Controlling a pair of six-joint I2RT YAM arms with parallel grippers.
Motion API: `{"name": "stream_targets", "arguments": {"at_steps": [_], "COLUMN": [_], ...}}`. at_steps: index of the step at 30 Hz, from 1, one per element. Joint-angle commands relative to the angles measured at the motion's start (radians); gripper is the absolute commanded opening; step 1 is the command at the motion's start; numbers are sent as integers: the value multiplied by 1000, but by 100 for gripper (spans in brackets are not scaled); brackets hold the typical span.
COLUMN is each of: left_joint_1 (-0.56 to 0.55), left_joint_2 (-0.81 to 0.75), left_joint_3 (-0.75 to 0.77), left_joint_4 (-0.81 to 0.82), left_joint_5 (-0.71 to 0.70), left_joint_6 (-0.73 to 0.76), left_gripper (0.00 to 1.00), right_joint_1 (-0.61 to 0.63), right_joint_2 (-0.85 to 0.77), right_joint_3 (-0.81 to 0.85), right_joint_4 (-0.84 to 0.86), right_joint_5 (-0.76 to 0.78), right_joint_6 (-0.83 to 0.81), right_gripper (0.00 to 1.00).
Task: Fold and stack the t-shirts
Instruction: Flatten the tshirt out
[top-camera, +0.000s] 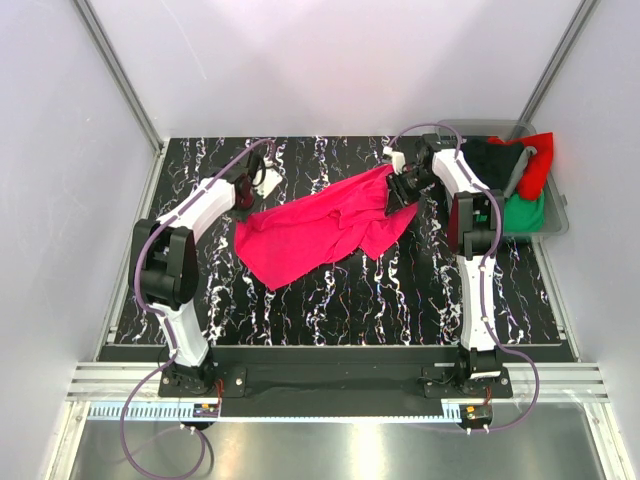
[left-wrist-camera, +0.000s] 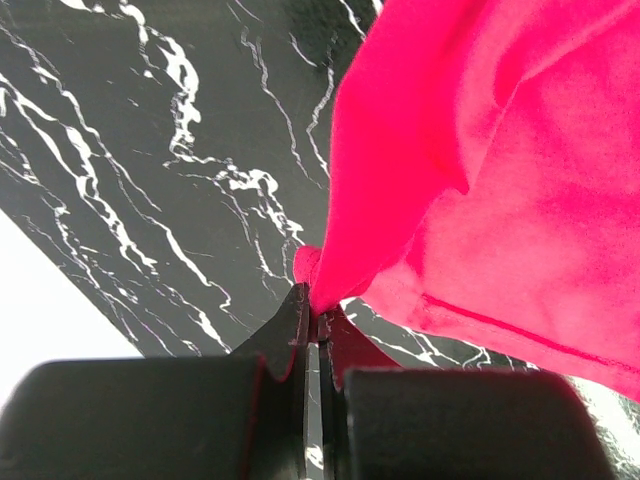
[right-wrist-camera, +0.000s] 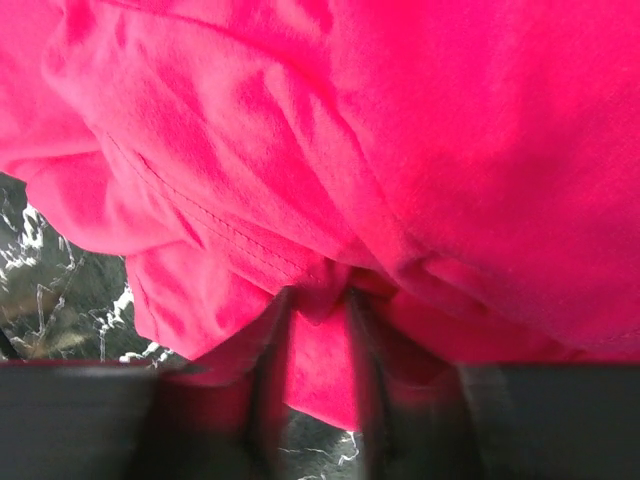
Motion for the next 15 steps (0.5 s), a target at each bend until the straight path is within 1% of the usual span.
{"name": "stream_targets", "arguments": {"at_steps": [1,2,3,7,10,11,13,14,15], "left_joint_1": [-8,-10,-10,-11,-10,-11,-11,-11,-11], "left_joint_2": [-38,-38,-38,-38,-37,-35,-35,-40,-43], "left_joint_3": [-13,-13,-14,-13,-10,-8,-7,-7,-8], "left_joint_4": [24,24,24,24,24,25,25,25,25], "left_joint_5": [-34,-34,-34,-36,-34,-33,-33,-34,-38], "left_joint_6": [3,5,5,5,3,2,3,3,6], "left_gripper": [0,0,0,0,0,0,0,0,0], "right_joint_1": [18,21,24,29,32,32,32,32,30], "right_joint_2": [7,5,4,-12,-16,-18,-21,-33,-44], "right_joint_3": [43,41,38,23,13,13,10,9,7], "right_joint_4": [15,15,12,2,-1,0,-3,-5,-8], "right_joint_5": [-17,-20,-28,-37,-37,-37,-34,-29,-20], "right_joint_6": [21,24,27,27,27,27,28,28,25], "right_gripper": [30,26,25,28,27,19,11,4,2]}}
